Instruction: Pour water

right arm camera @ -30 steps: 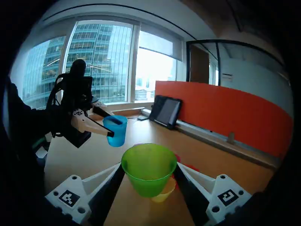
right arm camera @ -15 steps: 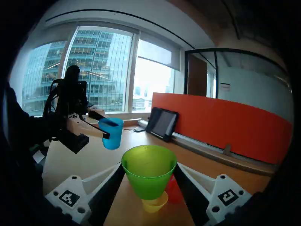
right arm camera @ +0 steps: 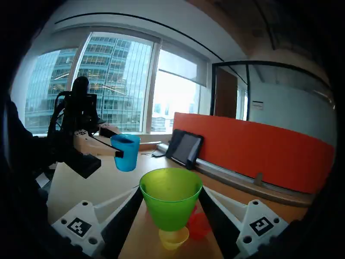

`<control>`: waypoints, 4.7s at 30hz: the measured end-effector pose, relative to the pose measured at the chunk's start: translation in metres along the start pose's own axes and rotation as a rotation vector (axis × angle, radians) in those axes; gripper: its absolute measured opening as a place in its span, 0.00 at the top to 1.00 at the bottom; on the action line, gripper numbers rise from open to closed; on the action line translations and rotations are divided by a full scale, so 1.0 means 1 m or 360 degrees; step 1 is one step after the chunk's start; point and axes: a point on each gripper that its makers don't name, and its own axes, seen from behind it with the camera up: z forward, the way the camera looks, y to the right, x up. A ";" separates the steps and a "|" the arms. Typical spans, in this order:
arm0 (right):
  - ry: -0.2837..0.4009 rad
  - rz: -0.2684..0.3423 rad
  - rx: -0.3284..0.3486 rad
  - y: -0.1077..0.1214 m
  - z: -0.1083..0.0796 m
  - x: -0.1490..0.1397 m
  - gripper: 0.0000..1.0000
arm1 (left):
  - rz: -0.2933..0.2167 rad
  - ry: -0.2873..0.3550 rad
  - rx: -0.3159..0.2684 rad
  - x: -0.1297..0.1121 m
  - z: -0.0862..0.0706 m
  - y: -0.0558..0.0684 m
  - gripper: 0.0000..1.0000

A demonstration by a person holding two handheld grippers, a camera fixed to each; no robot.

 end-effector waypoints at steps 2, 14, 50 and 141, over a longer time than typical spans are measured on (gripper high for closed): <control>0.0002 -0.0002 0.0002 0.000 0.001 0.001 0.08 | 0.0002 0.0010 0.0003 0.002 -0.001 -0.001 0.15; 0.0019 0.0019 0.0045 -0.010 0.008 0.002 0.08 | 0.0118 0.0088 0.0045 0.026 -0.005 -0.005 0.15; 0.0078 0.0081 0.0259 -0.063 0.034 0.009 0.09 | 0.0762 0.0186 0.0277 0.094 0.000 -0.011 0.15; 0.0097 0.0074 0.0361 -0.091 0.047 0.003 0.09 | 0.1972 0.0291 0.0497 0.168 -0.007 0.028 0.15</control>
